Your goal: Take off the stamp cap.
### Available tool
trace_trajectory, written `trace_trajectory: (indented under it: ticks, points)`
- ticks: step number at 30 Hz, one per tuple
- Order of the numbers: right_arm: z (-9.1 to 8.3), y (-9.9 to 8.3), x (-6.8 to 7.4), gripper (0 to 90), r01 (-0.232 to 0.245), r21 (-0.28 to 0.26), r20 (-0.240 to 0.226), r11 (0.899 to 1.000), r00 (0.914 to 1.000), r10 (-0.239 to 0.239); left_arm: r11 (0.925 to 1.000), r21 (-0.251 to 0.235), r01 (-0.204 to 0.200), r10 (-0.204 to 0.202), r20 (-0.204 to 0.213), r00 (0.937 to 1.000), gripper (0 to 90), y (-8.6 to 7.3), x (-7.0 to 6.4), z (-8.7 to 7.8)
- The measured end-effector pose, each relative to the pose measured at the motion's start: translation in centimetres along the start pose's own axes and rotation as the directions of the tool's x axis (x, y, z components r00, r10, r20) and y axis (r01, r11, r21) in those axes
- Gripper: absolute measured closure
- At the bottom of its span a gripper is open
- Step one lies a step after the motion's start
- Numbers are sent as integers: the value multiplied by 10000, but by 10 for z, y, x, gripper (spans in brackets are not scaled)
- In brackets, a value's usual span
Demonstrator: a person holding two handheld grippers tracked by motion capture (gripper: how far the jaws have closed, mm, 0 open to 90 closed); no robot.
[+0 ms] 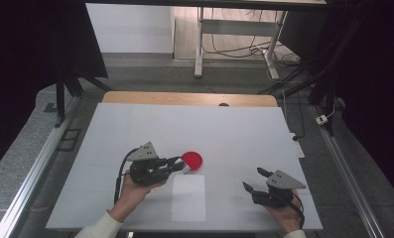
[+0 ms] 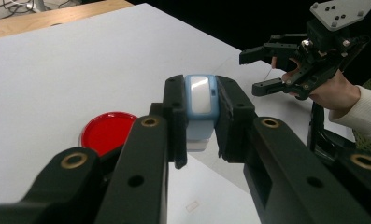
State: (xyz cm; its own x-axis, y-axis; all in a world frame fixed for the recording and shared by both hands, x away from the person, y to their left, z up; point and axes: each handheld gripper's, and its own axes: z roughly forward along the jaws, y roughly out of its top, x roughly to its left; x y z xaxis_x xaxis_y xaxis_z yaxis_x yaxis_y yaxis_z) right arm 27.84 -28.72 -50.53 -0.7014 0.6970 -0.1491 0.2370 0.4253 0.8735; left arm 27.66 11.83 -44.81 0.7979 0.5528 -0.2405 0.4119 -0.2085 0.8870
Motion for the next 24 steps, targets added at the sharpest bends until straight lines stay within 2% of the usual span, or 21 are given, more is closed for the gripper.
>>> trace_trajectory:
  ticks: [7,11,24]
  points:
    - [0,4,5,269,19,-94,-68,10000,10000,-20,10000,55,17,-17,26,10000,750,-1,0,2]
    - [1,6,7,272,-35,-209,-279,9998,9996,29,10000,80,13,-13,36,10000,750,-1,0,2]
    - [7,10,16,278,27,-203,-484,9998,9988,-37,9999,69,80,-80,50,10000,750,-1,1,3]
